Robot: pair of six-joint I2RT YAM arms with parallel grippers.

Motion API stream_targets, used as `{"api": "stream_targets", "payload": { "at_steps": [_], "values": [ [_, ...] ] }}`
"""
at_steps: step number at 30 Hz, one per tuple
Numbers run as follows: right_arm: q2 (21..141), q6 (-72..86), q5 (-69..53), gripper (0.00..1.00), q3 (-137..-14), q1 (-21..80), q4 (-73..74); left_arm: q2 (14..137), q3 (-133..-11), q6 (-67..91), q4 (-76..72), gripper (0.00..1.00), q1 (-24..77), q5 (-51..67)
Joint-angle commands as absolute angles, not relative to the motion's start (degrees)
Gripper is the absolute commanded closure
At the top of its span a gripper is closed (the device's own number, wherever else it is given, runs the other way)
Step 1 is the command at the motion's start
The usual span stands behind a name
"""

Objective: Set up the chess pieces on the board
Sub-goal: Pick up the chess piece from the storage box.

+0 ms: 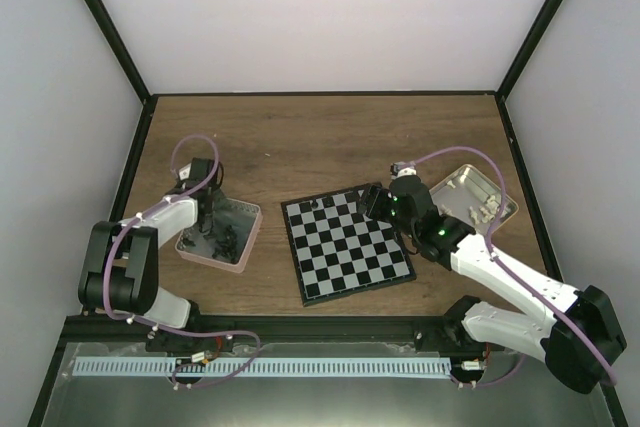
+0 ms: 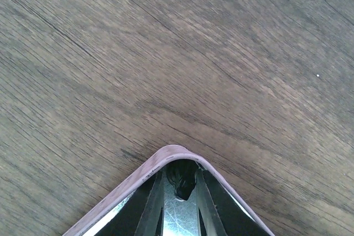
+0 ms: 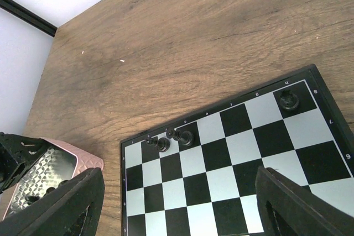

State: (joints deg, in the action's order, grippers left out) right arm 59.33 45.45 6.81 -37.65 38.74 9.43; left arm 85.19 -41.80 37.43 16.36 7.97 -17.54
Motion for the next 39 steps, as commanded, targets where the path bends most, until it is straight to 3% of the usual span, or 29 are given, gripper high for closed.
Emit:
{"api": "stream_targets", "payload": {
  "at_steps": [1,8,15,21,31,39],
  "values": [
    [59.48,44.3,8.35,0.24,-39.72,38.5,9.76,85.9,-39.69,35.57,10.49,0.81,7.73,-18.95],
    [60.73,43.21,7.85,0.24,-40.8,38.5,9.84,85.9,-36.91,34.18,4.61,0.81,7.73,-18.21],
    [60.08,43.44,8.38,0.24,-41.01,38.5,10.3,84.41,-36.87,35.68,6.28,0.96,7.82,-20.11],
    [58.48,43.83,9.02,0.23,-40.39,38.51,10.54,80.42,-38.56,37.62,14.54,0.96,7.91,-18.67],
    [58.18,44.22,8.38,0.23,-39.65,38.5,9.73,69.85,-37.31,36.7,22.23,0.96,9.41,-6.61],
    [57.5,44.95,8.56,0.24,-38.69,38.5,8.72,64.83,-39.29,35.95,20.87,0.96,20.34,-1.99]
  ]
}}
